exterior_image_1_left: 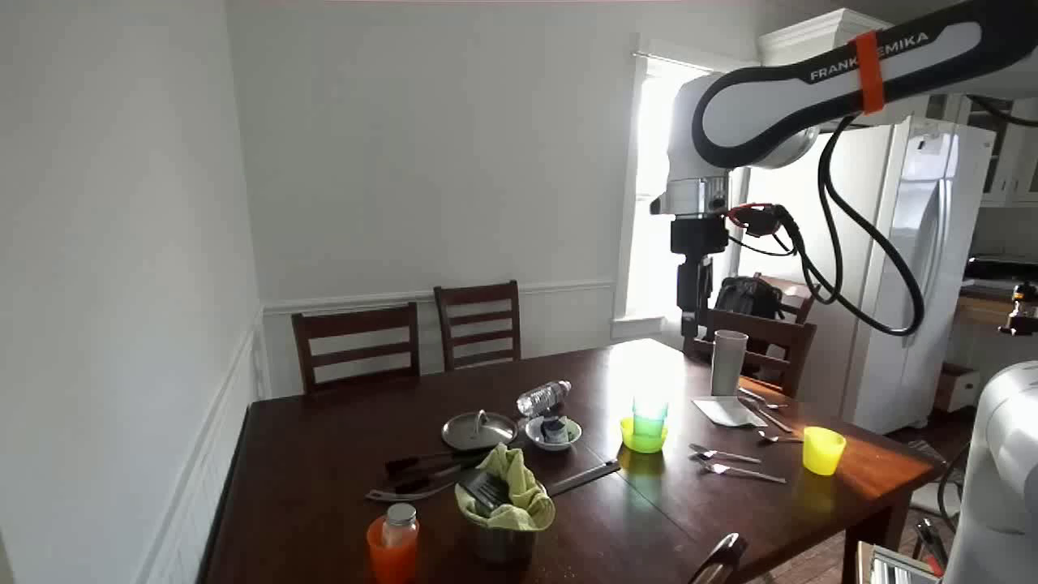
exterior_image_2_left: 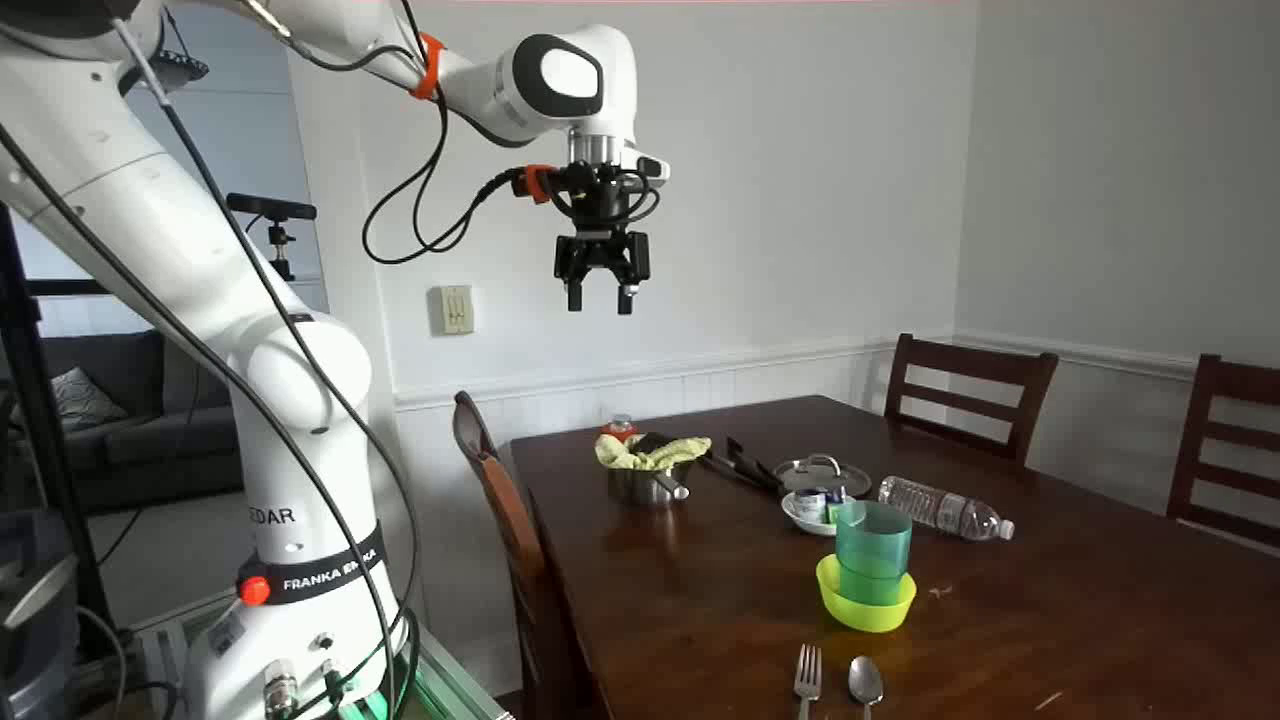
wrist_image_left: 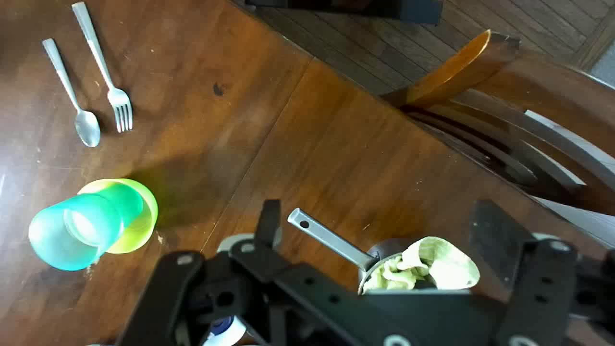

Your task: Put the fork and spoon in the green cup

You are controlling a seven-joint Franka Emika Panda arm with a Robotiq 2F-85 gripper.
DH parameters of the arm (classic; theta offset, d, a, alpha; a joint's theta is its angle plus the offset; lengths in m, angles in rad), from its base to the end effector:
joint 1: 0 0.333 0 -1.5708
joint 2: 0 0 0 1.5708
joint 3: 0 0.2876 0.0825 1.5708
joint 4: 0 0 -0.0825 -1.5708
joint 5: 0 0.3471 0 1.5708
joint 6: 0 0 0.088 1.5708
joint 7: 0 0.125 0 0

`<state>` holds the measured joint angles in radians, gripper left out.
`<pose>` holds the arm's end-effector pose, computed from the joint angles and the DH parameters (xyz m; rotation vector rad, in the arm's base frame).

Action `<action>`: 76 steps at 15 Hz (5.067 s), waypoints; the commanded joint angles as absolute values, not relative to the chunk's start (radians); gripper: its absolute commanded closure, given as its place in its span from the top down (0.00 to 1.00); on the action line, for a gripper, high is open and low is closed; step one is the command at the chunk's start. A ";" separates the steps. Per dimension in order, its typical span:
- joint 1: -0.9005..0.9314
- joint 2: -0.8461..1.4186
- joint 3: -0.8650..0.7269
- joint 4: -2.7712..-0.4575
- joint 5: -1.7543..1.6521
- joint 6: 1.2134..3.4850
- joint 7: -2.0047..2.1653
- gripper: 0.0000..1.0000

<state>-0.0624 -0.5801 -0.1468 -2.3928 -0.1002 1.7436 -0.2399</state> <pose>0.3380 -0.0867 0.4824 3.1350 0.1228 -0.1180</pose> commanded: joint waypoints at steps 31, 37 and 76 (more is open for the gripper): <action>-0.455 -0.345 -0.318 -2.481 -0.270 2.220 0.147 1.00; -0.475 -0.302 -0.328 -2.496 -0.274 2.267 0.186 1.00; -0.211 0.608 -0.493 -2.205 -0.247 2.700 0.386 1.00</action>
